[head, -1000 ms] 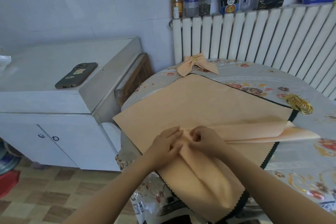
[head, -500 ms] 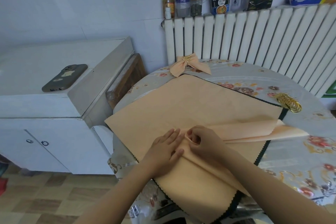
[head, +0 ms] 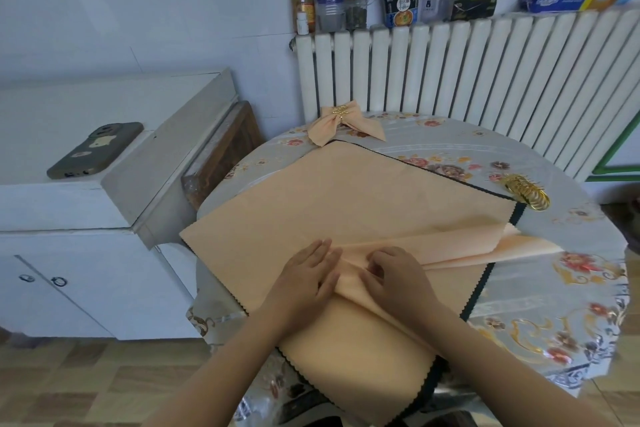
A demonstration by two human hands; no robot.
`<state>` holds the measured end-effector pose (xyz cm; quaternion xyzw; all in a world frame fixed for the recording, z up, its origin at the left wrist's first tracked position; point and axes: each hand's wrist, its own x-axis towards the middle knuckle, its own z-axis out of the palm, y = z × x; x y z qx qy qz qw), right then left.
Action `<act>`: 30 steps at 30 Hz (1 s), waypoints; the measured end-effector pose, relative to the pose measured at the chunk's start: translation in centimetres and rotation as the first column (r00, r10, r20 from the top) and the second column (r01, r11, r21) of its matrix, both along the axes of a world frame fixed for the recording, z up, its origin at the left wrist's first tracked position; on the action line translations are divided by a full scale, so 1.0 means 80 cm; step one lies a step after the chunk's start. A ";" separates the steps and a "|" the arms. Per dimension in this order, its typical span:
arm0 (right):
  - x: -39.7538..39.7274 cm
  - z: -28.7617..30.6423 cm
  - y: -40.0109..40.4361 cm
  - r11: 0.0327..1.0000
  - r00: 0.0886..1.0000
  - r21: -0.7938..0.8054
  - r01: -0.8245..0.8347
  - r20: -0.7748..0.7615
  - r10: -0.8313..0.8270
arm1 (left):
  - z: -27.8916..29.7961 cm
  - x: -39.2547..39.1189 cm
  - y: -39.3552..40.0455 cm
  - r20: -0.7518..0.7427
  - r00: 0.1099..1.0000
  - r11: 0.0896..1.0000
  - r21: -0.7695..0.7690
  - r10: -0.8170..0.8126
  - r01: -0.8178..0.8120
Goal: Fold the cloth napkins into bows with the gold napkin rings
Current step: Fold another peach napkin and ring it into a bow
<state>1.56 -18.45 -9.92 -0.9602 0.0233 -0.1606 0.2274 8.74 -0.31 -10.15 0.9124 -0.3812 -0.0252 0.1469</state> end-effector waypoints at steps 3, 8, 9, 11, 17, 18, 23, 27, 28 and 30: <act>0.003 0.005 -0.008 1.000 1.000 -0.003 -0.007 -0.012 0.007 | -0.005 0.000 -0.003 -0.021 0.999 0.999 0.010 -0.034 0.034; 0.005 -0.004 -0.010 0.983 0.996 -0.164 -0.076 0.037 0.084 | 0.004 -0.002 -0.007 -0.024 0.999 0.995 0.098 -0.027 0.029; 0.004 -0.007 -0.008 0.979 0.995 -0.190 -0.071 0.051 0.082 | 0.006 -0.001 -0.008 -0.024 0.999 0.993 0.117 -0.027 0.030; 0.002 -0.010 -0.009 0.972 0.997 -0.235 -0.031 0.058 0.046 | 0.011 0.001 -0.009 -0.036 0.999 0.985 0.165 -0.037 0.043; 0.036 0.036 -0.063 0.950 0.922 -0.298 0.096 -0.333 -0.198 | 0.028 0.007 -0.016 -0.108 0.992 0.960 0.266 -0.058 0.086; 0.043 0.045 -0.072 0.940 0.890 -0.328 0.089 -0.397 -0.223 | 0.029 0.007 -0.016 -0.115 0.992 0.958 0.274 -0.058 0.088; 0.068 0.075 -0.083 0.959 0.729 -0.280 -0.041 -0.665 -0.163 | 0.037 0.006 -0.019 -0.135 0.990 0.951 0.298 -0.049 0.087; 0.078 0.086 -0.072 0.986 0.708 -0.164 0.014 -0.695 -0.126 | 0.040 0.004 -0.020 -0.151 0.988 0.950 0.302 -0.037 0.082; 0.079 0.087 -0.067 0.988 0.717 -0.146 0.045 -0.684 -0.134 | 0.039 0.005 -0.020 -0.150 0.988 0.949 0.304 -0.035 0.080; 0.081 0.087 -0.058 0.989 0.726 -0.111 0.096 -0.672 -0.146 | 0.038 0.004 -0.020 -0.128 0.991 0.944 0.321 -0.030 0.070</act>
